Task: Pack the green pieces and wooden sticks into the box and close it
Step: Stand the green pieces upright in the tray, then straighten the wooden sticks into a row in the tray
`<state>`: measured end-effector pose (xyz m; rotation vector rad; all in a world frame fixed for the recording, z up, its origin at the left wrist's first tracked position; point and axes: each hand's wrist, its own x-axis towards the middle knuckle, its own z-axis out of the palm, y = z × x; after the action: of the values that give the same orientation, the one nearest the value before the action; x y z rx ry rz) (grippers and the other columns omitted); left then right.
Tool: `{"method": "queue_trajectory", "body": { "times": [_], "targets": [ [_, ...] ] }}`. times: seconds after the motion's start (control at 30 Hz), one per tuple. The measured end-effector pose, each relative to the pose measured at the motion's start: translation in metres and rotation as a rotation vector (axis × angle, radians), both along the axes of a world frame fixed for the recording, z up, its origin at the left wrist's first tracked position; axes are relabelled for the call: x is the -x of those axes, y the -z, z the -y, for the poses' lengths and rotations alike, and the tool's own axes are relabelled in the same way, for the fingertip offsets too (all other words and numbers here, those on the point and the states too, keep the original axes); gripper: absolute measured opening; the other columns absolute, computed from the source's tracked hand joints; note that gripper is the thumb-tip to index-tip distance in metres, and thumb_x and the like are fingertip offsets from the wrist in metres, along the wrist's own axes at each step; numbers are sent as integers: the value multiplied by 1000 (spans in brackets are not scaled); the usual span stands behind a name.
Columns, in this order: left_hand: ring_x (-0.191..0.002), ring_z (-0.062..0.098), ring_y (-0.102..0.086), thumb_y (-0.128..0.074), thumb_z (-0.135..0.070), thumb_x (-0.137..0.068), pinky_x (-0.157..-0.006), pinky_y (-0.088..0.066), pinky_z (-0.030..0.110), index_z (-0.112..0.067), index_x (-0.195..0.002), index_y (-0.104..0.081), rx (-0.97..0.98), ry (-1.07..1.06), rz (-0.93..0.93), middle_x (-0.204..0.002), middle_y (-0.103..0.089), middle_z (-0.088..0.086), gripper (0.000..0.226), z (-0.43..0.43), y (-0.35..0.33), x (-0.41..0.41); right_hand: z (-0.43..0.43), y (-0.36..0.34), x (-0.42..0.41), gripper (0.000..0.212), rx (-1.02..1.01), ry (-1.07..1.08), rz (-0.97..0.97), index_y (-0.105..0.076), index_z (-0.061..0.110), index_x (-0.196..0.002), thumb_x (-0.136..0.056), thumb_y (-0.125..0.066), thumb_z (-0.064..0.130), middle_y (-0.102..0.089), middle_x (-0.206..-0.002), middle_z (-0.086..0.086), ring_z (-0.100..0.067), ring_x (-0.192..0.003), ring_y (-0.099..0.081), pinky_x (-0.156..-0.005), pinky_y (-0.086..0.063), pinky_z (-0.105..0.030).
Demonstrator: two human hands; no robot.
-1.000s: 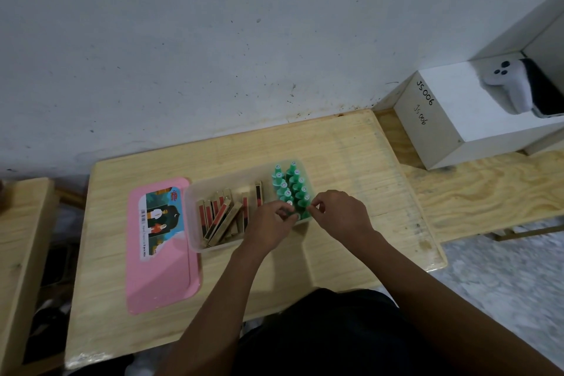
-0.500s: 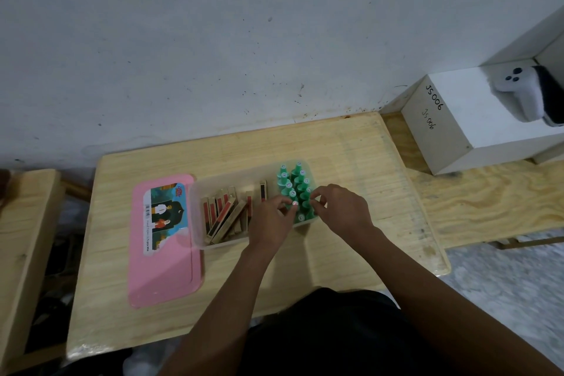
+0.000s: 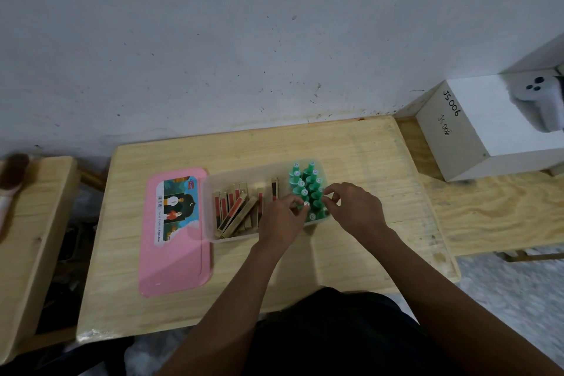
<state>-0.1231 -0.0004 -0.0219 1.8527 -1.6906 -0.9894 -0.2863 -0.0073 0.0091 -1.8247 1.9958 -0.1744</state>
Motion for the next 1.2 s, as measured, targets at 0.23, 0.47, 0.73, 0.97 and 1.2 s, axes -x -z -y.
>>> {"method": "queue_trajectory", "body": {
  "times": [0.23, 0.47, 0.73, 0.97, 1.2],
  "targets": [
    [-72, 10, -63, -64, -40, -86, -64, -54, 27, -20, -105, -68, 31, -30, -71, -88, -71, -2, 27, -2, -6, -17, 0, -11, -8, 22, 58, -2, 20, -65, 34, -110, -93, -55, 42, -66, -97, 12, -8, -83, -60, -61, -38, -25],
    [-107, 30, -50, -64, -30, -85, -87, -44, 40, -12, -112, -66, 234, -431, 323, -115, -58, 12, 32, -6, -5, -101, 6, -22, -57, 20, 98, -136, 106, -68, 35, -106, -92, -55, 41, -65, -99, 14, -8, -88, -61, -65, -38, -24],
    [-75, 18, -62, -54, -16, -95, -66, -40, 20, -1, -100, -71, 51, -361, 64, -92, -72, 13, 24, -11, 5, -152, 23, 6, -136, 26, -59, -384, 85, -69, 28, -112, -90, -57, 37, -67, -108, 1, -22, -101, -61, -79, -53, -36],
    [-78, 19, -60, -50, -23, -97, -65, -42, 21, -1, -120, -63, -10, -276, -25, -91, -69, 16, 34, -10, 8, -164, 35, 32, -168, 32, -65, -450, -122, -67, 23, -110, -88, -58, 44, -62, -111, -2, -24, -112, -51, -86, -44, -38],
    [-83, 10, -54, -50, -20, -98, -58, -40, 4, -2, -117, -65, 11, -317, -55, -91, -58, 4, 30, -13, 10, -159, 31, 45, -184, 37, -16, -519, -130, -60, 31, -124, -90, -56, 44, -54, -126, -1, -23, -122, -41, -97, -37, -42]
  ]
}}
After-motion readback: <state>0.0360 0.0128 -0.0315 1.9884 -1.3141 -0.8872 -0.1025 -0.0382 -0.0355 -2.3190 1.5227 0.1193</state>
